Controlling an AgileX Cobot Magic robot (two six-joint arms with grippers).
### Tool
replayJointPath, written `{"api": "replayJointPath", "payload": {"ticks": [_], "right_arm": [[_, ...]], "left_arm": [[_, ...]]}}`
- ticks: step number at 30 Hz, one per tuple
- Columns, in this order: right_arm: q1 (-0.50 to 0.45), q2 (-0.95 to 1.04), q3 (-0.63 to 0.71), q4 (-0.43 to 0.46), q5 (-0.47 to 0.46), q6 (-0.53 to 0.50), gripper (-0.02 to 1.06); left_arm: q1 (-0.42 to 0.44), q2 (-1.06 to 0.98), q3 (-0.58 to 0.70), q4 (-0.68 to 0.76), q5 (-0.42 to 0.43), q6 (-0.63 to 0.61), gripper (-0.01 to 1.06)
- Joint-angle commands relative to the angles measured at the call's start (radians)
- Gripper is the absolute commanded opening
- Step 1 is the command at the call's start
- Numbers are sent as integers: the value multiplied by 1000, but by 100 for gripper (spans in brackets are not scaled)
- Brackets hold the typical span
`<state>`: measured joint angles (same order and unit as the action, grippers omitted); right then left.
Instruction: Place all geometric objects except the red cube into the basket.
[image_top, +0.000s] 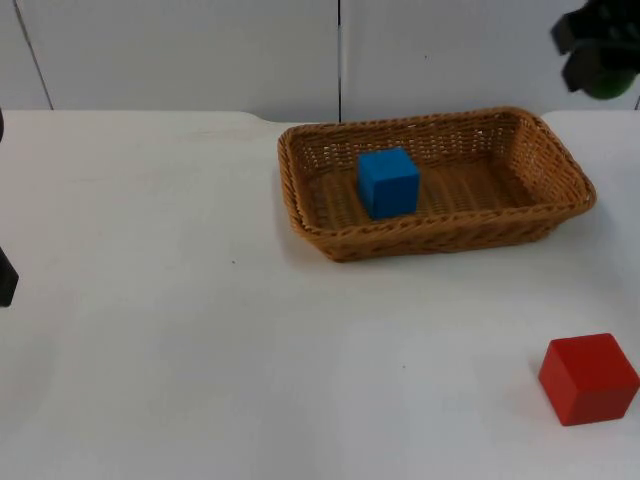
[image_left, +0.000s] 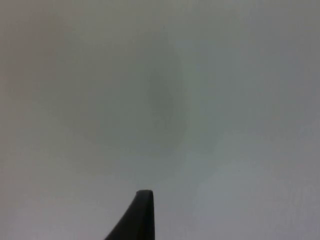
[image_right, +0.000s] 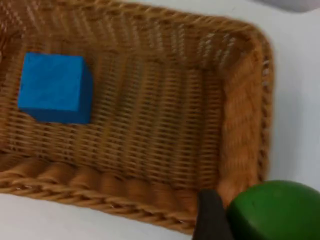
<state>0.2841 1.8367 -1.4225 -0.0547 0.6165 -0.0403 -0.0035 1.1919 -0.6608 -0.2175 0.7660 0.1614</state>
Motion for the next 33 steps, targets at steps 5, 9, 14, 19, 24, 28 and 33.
{"api": "replayJointPath", "payload": {"ticks": [5, 9, 14, 19, 24, 28, 33], "right_arm": [[7, 243, -258, 42, 142, -2, 0], [8, 348, -359, 61, 156, -2, 0], [8, 425, -387, 66, 117, -2, 0], [8, 467, -385, 68, 105, -2, 16], [8, 473, -385, 86, 101, -2, 56], [8, 473, -385, 86, 98, -2, 78], [8, 459, -385, 86, 123, -2, 78]], "left_arm": [[4, -5, 1, -11, -15, -1, 105], [4, -5, 1, -15, -16, -1, 105], [4, -5, 1, -15, -16, -1, 105], [4, -5, 1, -17, -16, -1, 105], [4, -5, 1, -17, -16, -1, 105], [4, -5, 1, -17, -16, -1, 105], [4, -5, 1, -17, -20, -1, 105]]}}
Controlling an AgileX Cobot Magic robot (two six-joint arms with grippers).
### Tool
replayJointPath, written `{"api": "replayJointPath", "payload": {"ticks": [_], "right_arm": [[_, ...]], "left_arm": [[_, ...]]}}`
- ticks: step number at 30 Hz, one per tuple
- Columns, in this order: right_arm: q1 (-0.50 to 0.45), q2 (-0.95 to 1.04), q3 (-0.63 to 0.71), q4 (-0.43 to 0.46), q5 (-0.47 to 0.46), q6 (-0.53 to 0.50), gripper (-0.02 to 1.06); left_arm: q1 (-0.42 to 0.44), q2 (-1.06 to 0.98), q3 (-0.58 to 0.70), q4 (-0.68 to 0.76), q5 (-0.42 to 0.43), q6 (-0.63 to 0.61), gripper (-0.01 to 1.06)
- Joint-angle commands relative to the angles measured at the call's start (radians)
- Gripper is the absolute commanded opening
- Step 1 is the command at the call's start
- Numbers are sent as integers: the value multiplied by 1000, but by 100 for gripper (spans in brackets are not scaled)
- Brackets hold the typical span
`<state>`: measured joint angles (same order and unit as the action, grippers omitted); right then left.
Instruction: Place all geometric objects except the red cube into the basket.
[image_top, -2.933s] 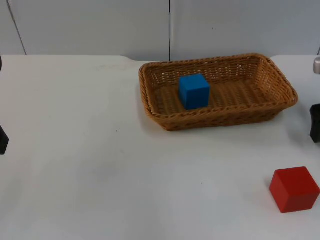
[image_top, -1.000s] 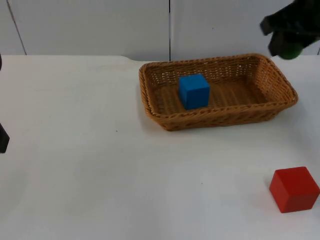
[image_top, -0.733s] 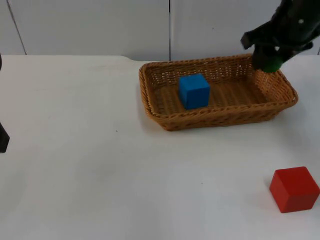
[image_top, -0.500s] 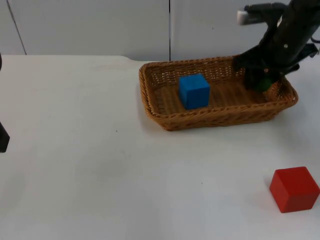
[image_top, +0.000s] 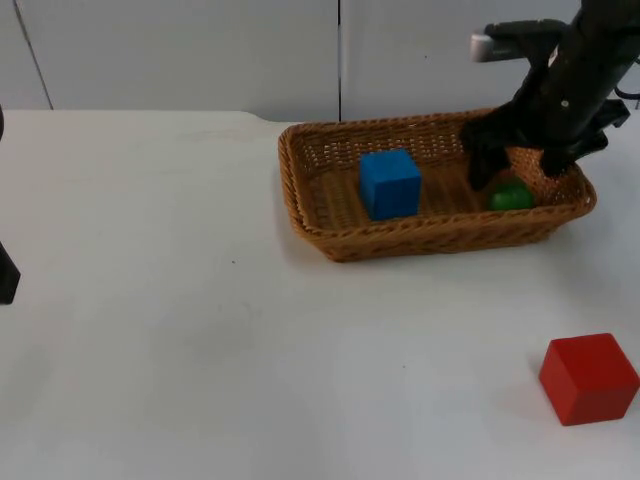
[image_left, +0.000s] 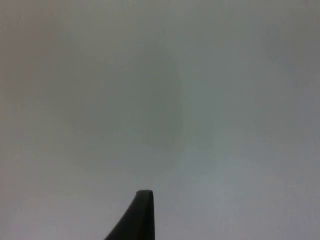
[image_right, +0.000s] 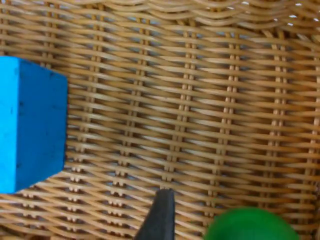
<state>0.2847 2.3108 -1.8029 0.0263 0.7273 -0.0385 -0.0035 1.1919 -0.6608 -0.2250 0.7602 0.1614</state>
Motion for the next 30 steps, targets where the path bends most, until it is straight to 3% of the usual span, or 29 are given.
{"api": "replayJointPath", "payload": {"ticks": [1, 9, 17, 22, 27, 30], "right_arm": [[8, -16, -4, 5, 12, -4, 78], [8, -241, -4, 5, 91, -50, 78], [8, -487, 44, 5, 111, -58, 78], [8, -650, 196, 3, 58, -60, 78], [8, -875, 496, 3, -86, -60, 78], [8, -947, 591, 3, -156, -60, 78]], "left_arm": [[4, -5, 1, -10, -15, -1, 105], [4, -5, 1, -11, -15, -1, 105], [4, -5, -2, -17, -15, -1, 105], [4, -5, -2, -17, -15, -1, 105], [4, -5, -2, -21, -12, -1, 105], [4, -5, -2, -33, -8, -1, 105]]}}
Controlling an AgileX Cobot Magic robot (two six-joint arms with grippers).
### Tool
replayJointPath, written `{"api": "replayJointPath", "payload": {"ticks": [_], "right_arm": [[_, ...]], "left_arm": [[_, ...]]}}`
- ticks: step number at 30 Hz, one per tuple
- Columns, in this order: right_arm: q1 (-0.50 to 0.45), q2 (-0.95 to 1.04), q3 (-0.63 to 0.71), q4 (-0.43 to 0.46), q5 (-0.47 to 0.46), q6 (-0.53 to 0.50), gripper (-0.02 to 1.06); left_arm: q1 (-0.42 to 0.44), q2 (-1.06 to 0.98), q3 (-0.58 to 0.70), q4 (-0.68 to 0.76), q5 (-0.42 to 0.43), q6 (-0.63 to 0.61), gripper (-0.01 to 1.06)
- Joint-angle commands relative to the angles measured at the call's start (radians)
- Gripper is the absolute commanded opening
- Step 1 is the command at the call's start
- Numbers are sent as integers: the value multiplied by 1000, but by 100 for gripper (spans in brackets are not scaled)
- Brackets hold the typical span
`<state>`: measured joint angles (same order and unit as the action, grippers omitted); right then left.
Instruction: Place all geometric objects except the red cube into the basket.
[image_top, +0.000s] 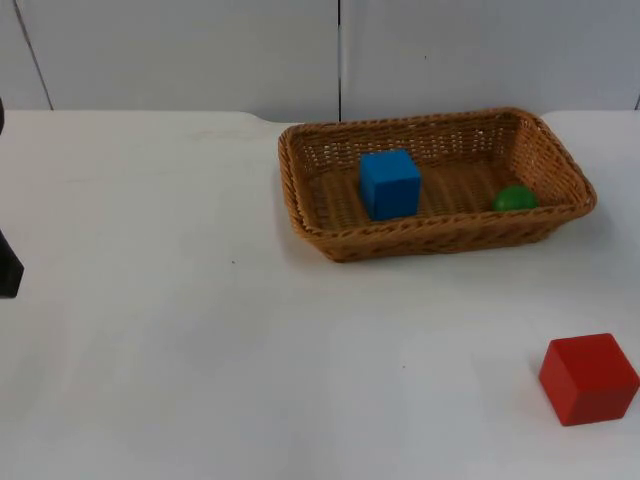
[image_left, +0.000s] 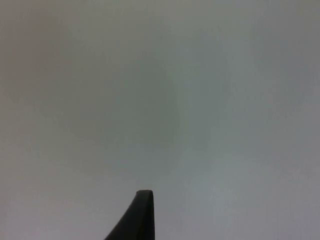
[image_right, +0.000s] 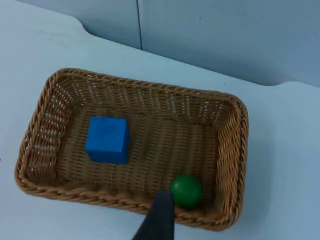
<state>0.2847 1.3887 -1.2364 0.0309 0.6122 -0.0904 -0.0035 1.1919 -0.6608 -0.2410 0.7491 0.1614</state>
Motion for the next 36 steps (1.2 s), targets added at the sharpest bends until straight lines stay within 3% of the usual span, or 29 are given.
{"api": "replayJointPath", "payload": {"ticks": [1, 7, 21, 25, 36], "right_arm": [[8, -52, 61, -1, -65, -8, 78], [8, -191, 164, -1, -100, -8, 78], [8, -508, 194, 74, 93, -32, 78], [8, -648, 273, 88, 109, -43, 78], [8, -1029, 499, 77, 245, -44, 78]], "left_arm": [[4, -5, -2, -22, 3, -1, 105], [4, -50, -50, -52, 7, 73, 105], [4, -618, -32, -91, -47, 136, 105], [4, -787, -23, -68, 41, 112, 105], [4, -1118, 121, -31, 99, -14, 105]]}}
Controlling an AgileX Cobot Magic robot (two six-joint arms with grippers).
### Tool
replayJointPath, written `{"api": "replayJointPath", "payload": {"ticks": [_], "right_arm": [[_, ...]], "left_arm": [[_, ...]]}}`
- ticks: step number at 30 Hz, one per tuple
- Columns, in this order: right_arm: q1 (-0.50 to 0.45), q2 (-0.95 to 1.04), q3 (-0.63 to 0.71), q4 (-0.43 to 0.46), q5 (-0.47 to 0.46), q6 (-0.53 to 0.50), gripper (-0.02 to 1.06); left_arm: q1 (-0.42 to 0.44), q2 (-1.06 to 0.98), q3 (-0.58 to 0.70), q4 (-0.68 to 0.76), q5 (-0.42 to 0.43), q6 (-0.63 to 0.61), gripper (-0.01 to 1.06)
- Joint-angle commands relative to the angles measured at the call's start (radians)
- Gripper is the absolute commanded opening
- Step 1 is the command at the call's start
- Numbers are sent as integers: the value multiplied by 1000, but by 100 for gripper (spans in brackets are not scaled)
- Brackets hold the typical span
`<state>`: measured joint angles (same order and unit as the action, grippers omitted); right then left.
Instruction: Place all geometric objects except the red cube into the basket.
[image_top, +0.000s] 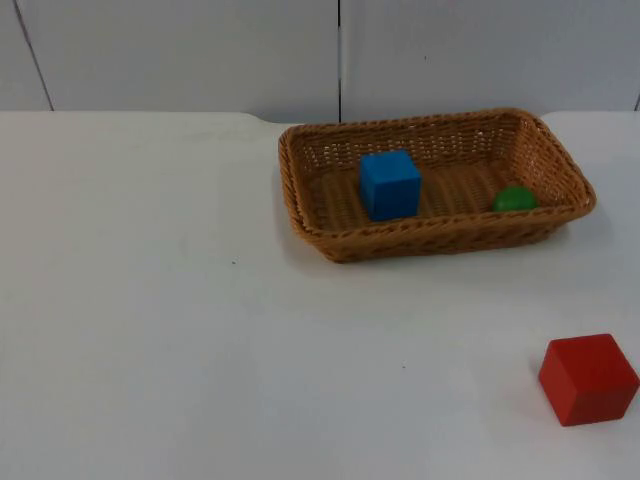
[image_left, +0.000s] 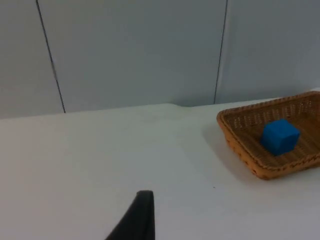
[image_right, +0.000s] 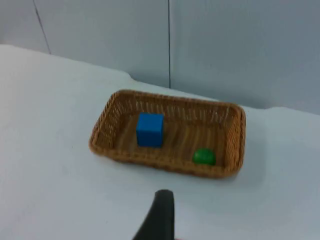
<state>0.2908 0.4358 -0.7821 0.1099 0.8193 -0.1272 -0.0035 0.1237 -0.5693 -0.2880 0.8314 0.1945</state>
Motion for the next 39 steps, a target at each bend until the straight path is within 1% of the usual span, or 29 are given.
{"api": "replayJointPath", "payload": {"ticks": [1, 5, 6, 7, 10, 11, 14, 15, 16, 17, 18, 20, 22, 23, 26, 27, 39], "right_arm": [[2, -76, 44, -2, 38, -7, 78], [2, -217, 114, -2, 128, -7, 78], [2, -217, 114, -2, 128, -7, 78], [2, -246, 129, -2, 149, -7, 78], [2, -342, 172, -16, 209, -7, 78], [2, -342, 172, -16, 209, -7, 78], [2, -436, 212, -81, 247, 40, 78], [2, -436, 219, -110, 263, 67, 78], [0, -436, 227, -147, 295, 117, 78], [0, -436, 227, -147, 295, 117, 78], [2, -436, 233, -159, 323, 139, 78], [2, -436, 238, -176, 324, 160, 78], [0, -436, 238, -179, 313, 162, 78], [0, -436, 238, -179, 313, 162, 78], [0, -436, 269, -186, 260, 159, 78], [0, -436, 269, -184, 260, 153, 78], [0, -436, 269, -184, 260, 153, 78]], "left_arm": [[4, -50, 29, 16, 17, -47, 105], [4, -124, 55, 26, 47, -58, 105], [4, -124, 55, 26, 47, -58, 105], [4, -124, 55, 35, 56, -60, 105], [4, -124, 55, 66, 120, -60, 105], [4, -124, 55, 66, 120, -60, 105], [4, -124, 55, 62, 132, -60, 105], [4, -124, 55, 62, 132, -60, 105], [4, -124, 55, 62, 134, -60, 105], [4, -124, 55, 62, 134, -60, 105], [4, -124, 55, 68, 139, -60, 105], [4, -124, 53, 73, 155, -60, 105], [4, -124, 51, 97, 188, -60, 105], [4, -124, 51, 97, 188, -60, 105], [4, -124, 51, 170, 239, -57, 105], [4, -124, 54, 199, 245, -59, 105], [4, -124, 72, 200, 246, -94, 105]]}}
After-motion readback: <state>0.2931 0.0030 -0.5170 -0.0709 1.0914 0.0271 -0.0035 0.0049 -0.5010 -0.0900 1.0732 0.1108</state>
